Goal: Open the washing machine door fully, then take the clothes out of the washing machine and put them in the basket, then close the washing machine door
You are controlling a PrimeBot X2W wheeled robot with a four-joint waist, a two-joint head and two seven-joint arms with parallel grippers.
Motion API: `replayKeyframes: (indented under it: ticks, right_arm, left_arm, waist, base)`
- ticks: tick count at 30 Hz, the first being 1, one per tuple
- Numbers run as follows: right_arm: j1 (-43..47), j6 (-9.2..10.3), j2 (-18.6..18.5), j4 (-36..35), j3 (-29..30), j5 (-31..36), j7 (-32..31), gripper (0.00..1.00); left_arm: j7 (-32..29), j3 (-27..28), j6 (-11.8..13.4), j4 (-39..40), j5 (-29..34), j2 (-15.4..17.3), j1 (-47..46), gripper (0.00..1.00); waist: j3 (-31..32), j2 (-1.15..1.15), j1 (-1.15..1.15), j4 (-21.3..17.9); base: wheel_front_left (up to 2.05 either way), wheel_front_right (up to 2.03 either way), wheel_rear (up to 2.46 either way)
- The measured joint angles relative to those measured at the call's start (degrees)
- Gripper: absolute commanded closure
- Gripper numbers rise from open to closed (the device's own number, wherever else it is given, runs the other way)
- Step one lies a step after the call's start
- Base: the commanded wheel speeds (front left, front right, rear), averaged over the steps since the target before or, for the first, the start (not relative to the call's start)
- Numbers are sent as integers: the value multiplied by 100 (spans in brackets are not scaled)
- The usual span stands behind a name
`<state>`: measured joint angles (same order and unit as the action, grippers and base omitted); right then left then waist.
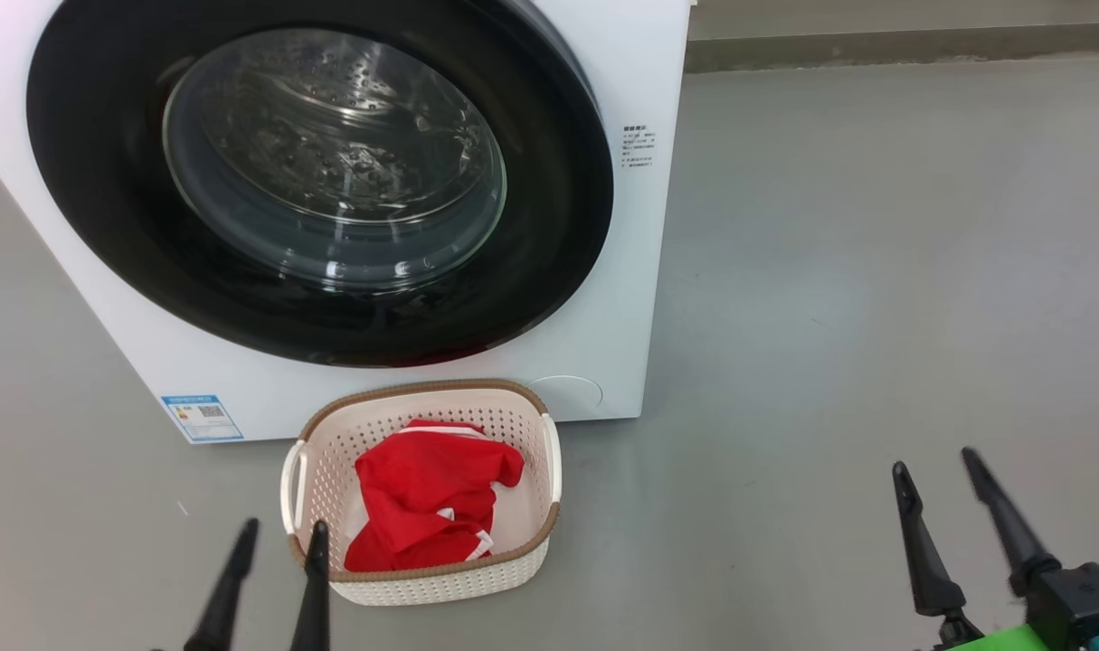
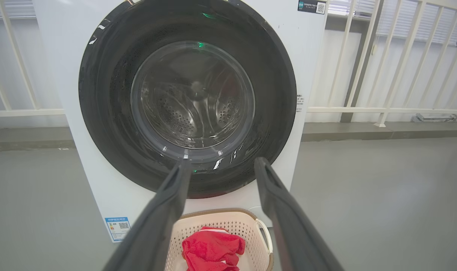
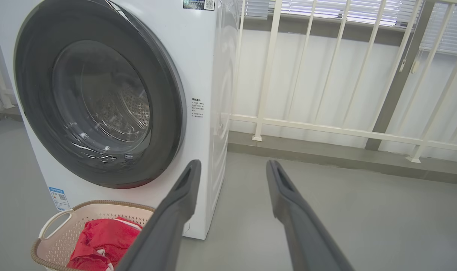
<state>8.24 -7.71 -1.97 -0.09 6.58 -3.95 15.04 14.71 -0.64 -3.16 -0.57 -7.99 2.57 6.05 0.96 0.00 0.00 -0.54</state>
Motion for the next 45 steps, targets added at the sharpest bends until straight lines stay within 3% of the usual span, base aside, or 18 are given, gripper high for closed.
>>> replayKeyframes:
  ticks: [8, 45]
  right_arm:
    - [108, -1, 102, 495, -14, -80, -38, 100]
    - [-154, -1, 43, 803, -71, -2852, -583, 100]
  left_arm:
    - [-58, -56, 4, -479, -97, -34, 9, 100]
    - [-682, 89, -90, -771, -2624, -33, -169, 100]
  waist:
    - [-3, 0, 0, 0]
    - [-38, 0, 1, 17]
  base:
    - [0, 0, 0]
    - [0, 0, 0]
